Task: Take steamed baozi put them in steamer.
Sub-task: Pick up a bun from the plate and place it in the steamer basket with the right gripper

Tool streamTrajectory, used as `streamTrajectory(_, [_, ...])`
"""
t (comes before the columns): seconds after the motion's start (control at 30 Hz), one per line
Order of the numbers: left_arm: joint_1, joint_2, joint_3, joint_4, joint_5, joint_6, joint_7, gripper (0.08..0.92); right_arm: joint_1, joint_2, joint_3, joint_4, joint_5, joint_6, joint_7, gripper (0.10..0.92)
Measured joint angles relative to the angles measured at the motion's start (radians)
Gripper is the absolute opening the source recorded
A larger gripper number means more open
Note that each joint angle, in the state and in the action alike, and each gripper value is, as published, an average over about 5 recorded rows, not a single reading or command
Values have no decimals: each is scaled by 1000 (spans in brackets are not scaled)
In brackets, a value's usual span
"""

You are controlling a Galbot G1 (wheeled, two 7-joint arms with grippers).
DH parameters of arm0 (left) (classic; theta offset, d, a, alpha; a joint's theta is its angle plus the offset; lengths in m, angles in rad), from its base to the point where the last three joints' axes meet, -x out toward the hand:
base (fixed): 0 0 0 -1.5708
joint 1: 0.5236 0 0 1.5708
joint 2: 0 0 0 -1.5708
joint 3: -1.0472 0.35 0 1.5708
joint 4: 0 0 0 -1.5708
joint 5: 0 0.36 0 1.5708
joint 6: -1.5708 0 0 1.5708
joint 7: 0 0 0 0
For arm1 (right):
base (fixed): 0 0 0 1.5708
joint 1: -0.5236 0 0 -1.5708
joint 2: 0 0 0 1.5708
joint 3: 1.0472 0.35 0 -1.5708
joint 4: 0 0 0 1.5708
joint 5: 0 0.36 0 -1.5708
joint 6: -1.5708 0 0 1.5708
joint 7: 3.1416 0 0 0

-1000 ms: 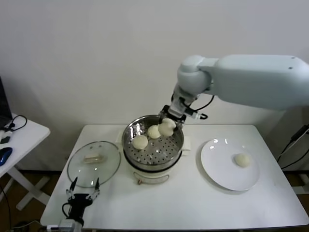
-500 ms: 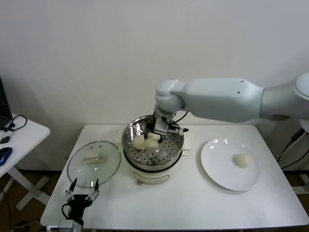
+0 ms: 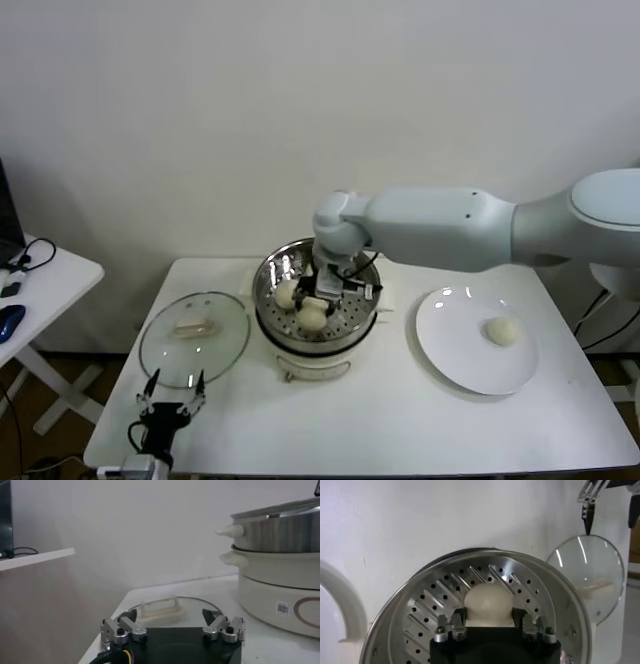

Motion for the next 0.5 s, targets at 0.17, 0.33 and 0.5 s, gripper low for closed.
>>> streamTrajectory(0.17, [0, 0, 1, 1, 0, -1, 0, 823, -12, 1, 0, 0, -7, 5, -5, 608])
streamTrajectory(0.33, [-1, 0, 1, 2, 1, -3, 0, 823, -19, 2, 0, -4, -7, 9, -13, 611])
streamTrajectory(0.5, [-3, 0, 1, 5, 1, -3, 0, 823, -21, 2, -1, -12, 0, 17, -12, 694])
